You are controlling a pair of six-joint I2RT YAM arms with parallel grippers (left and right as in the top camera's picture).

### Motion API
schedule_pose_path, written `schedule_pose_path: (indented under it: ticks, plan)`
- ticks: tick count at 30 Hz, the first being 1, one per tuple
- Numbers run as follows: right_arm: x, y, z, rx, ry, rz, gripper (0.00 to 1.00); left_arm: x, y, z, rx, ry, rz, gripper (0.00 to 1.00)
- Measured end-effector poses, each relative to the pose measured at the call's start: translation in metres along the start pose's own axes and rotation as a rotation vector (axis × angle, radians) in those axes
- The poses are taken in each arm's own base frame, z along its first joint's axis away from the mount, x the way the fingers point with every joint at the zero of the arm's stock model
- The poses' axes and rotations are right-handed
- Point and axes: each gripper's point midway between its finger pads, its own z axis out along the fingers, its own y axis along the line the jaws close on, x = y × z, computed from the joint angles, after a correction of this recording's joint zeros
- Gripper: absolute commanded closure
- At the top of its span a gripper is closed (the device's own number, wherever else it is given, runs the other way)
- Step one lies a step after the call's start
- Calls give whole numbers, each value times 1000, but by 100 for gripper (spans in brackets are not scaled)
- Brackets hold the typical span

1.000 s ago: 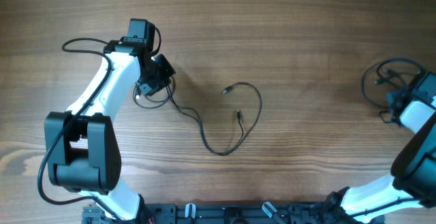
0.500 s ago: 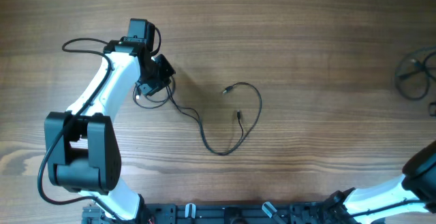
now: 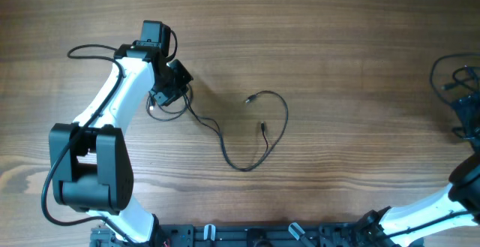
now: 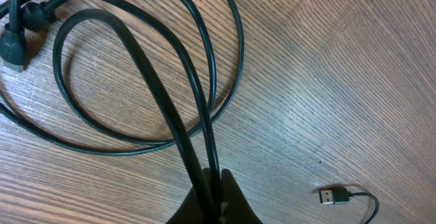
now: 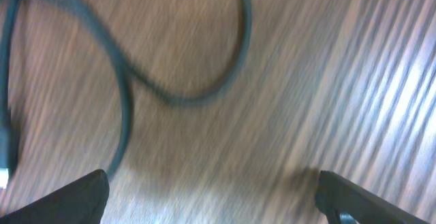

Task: Untangle cables

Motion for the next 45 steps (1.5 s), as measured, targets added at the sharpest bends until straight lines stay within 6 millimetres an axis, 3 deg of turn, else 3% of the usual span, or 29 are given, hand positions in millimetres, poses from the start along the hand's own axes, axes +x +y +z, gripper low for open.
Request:
schedule_pose_path:
  ticks: [5,8,12,15,19,22,24,25,26,27,29,30,33,40,42,45]
  plan:
    - [10,17,-26,-99,62,42,0,0,0,0,0,0,0,96]
    - [-2,40,-62,-215,25,58,0,0,0,0,0,0,0,96]
    - [-10,86,-135,-416,-39,43,0,0,-1,0,5,2,0,96]
    - [10,129,-180,-566,-24,-33,0,1,-16,-1,82,20,8,96]
    - [62,176,-210,-685,83,-161,0,8,-61,-8,294,66,82,96]
    - [101,201,-222,-732,160,-253,0,29,-108,-21,499,118,233,87]
    - [124,216,-232,-764,192,-315,0,56,-140,-34,638,165,372,78]
    - [133,221,-235,-774,205,-339,0,61,-144,-36,654,173,392,73]
    - [141,224,-237,-777,216,-357,0,88,-161,-43,728,217,499,69]
    - [147,225,-238,-777,226,-369,0,100,-170,-47,767,225,557,66]
    - [156,227,-240,-776,241,-396,0,114,-178,-49,795,238,616,45]
    - [161,226,-240,-774,248,-414,0,119,-180,-50,802,243,639,37]
    - [170,222,-239,-757,265,-455,0,112,-174,-50,786,237,629,35]
    - [180,205,-225,-678,293,-478,0,51,-132,-70,632,67,480,34]
    - [184,200,-219,-660,303,-477,0,48,-127,-75,602,45,475,36]
    - [193,192,-210,-632,328,-466,0,60,-125,-70,559,42,533,37]
